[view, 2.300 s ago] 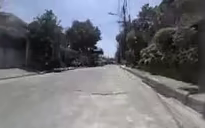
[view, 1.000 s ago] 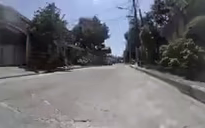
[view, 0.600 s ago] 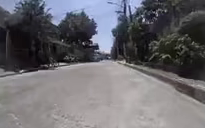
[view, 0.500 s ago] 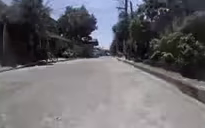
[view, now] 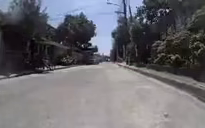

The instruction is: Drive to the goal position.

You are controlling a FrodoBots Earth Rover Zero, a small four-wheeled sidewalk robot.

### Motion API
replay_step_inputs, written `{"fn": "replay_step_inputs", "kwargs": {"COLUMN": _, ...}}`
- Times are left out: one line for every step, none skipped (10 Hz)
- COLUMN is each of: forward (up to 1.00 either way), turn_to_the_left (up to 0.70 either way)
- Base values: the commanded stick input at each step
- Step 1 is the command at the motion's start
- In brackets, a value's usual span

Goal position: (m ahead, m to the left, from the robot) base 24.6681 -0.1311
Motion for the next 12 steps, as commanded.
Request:
{"fn": "replay_step_inputs", "kwargs": {"forward": 1.00, "turn_to_the_left": 0.01}}
{"fn": "replay_step_inputs", "kwargs": {"forward": 1.00, "turn_to_the_left": 0.01}}
{"fn": "replay_step_inputs", "kwargs": {"forward": 1.00, "turn_to_the_left": 0.01}}
{"fn": "replay_step_inputs", "kwargs": {"forward": 1.00, "turn_to_the_left": 0.01}}
{"fn": "replay_step_inputs", "kwargs": {"forward": 1.00, "turn_to_the_left": 0.01}}
{"fn": "replay_step_inputs", "kwargs": {"forward": 1.00, "turn_to_the_left": 0.01}}
{"fn": "replay_step_inputs", "kwargs": {"forward": 1.00, "turn_to_the_left": 0.01}}
{"fn": "replay_step_inputs", "kwargs": {"forward": 1.00, "turn_to_the_left": 0.01}}
{"fn": "replay_step_inputs", "kwargs": {"forward": 1.00, "turn_to_the_left": -0.31}}
{"fn": "replay_step_inputs", "kwargs": {"forward": 1.00, "turn_to_the_left": -0.09}}
{"fn": "replay_step_inputs", "kwargs": {"forward": 1.00, "turn_to_the_left": 0.01}}
{"fn": "replay_step_inputs", "kwargs": {"forward": 1.00, "turn_to_the_left": 0.00}}
